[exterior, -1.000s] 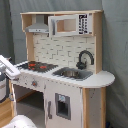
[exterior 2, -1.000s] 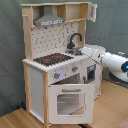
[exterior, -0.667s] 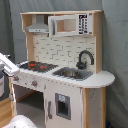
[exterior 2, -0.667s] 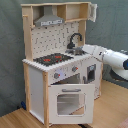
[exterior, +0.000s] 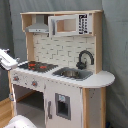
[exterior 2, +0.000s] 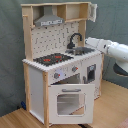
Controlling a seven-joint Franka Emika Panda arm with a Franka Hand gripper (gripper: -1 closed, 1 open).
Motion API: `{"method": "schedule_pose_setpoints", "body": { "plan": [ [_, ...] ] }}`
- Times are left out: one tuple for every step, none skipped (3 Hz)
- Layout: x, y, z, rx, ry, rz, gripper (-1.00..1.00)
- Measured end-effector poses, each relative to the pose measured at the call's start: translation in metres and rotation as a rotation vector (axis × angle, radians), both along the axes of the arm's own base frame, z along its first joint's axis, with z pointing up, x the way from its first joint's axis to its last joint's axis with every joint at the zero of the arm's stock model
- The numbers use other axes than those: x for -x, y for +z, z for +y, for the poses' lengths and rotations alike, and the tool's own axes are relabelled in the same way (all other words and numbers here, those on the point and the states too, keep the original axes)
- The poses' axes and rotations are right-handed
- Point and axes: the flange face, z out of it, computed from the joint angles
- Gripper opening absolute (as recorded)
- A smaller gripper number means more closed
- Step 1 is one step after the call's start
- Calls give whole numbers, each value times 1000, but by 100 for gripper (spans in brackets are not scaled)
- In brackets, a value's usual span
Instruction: Play with the kitchen
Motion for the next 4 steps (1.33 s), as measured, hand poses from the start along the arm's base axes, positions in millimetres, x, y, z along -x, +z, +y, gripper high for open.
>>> {"method": "schedule_pose_setpoints", "body": {
  "plan": [
    [9,25,-11,-12,-49,-4,100],
    [18,53,-26,-45,-117,-25,100],
    [24,81,-41,-93,-179,-49,100],
    [26,102,-56,-182,-225,-100,100]
  ]
}}
